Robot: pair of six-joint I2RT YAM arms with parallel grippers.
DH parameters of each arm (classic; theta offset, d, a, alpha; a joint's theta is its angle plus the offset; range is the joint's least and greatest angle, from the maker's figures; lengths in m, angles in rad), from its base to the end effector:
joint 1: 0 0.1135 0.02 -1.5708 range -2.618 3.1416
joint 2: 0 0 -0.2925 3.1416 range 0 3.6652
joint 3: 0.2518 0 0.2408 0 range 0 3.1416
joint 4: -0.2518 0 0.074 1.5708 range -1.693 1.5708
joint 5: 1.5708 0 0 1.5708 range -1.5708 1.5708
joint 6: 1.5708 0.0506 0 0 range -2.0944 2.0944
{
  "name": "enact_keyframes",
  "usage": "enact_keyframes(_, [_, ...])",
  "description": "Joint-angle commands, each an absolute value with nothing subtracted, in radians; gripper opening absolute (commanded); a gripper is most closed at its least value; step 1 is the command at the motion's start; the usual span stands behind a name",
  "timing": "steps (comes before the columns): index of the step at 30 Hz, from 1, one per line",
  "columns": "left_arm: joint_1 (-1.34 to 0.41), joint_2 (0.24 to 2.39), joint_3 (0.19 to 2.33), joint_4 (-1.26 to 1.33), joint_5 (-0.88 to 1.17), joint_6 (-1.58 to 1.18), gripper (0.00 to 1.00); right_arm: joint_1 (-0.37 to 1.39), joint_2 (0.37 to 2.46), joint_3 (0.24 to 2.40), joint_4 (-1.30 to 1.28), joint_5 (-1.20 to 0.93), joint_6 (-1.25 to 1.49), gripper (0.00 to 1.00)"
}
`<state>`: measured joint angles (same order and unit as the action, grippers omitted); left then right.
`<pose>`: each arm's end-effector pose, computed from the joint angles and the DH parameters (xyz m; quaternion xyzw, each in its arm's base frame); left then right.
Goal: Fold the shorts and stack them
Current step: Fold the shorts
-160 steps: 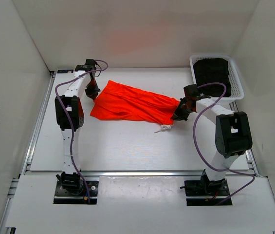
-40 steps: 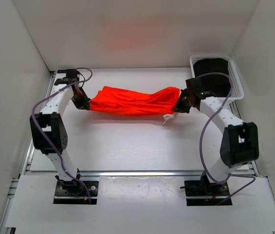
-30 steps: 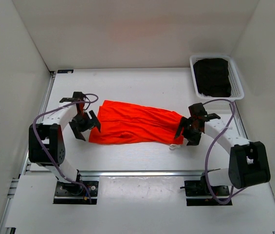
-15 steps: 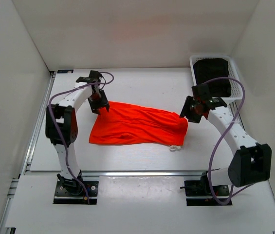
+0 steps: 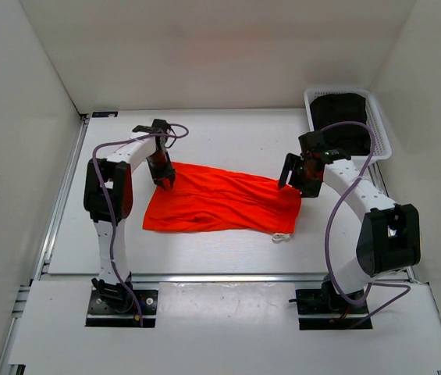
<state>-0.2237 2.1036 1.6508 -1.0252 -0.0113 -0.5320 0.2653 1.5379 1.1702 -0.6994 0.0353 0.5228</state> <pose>0.4058 -0.0917 0.1933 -0.1536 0.9870 -0.0119 0.0452 0.2993 0.0795 0.2689 0.1287 0.9597 0.0799 0.2366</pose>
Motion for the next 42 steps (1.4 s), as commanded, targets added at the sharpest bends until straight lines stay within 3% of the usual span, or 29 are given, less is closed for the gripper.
enact_keyframes(1, [-0.229, 2.103, 1.689, -1.023, -0.037, -0.525, 0.35, 0.270, 1.534, 1.192, -0.687, 0.035, 0.505, 0.82])
enact_keyframes(5, [-0.238, 2.124, 1.709, -1.023, -0.048, -0.535, 0.15, 0.270, 1.514, 1.183, -0.687, 0.044, 0.505, 0.82])
enact_keyframes(8, [-0.238, 2.114, 1.709, -1.023, -0.048, -0.545, 0.13, 0.270, 1.514, 1.183, -0.687, 0.044, 0.505, 0.82])
enact_keyframes(11, [-0.238, 2.082, 1.698, -1.032, -0.074, -0.545, 0.40, 0.270, 1.503, 1.173, -0.696, 0.044, 0.505, 0.82])
enact_keyframes(13, [-0.238, 2.071, 1.658, -1.013, -0.074, -0.558, 0.65, 0.270, 1.494, 1.164, -0.696, 0.044, 0.505, 0.82])
enact_keyframes(17, [-0.238, 2.083, 1.635, -0.988, -0.057, -0.568, 0.65, 0.270, 1.494, 1.164, -0.696, 0.044, 0.514, 0.82])
enact_keyframes(20, [-0.238, 2.095, 1.626, -0.977, -0.066, -0.577, 0.60, 0.270, 1.494, 1.164, -0.696, 0.054, 0.514, 0.82])
enact_keyframes(25, [-0.247, 2.089, 1.626, -0.977, -0.075, -0.586, 0.16, 0.270, 1.471, 1.141, -0.706, 0.072, 0.514, 0.82])
enact_keyframes(26, [-0.247, 2.079, 1.626, -0.977, -0.075, -0.586, 0.12, 0.270, 1.471, 1.141, -0.706, 0.072, 0.514, 0.82])
enact_keyframes(42, [-0.247, 1.960, 1.793, -1.075, -0.086, -0.604, 0.10, 0.270, 1.482, 1.141, -0.696, 0.072, 0.505, 0.82])
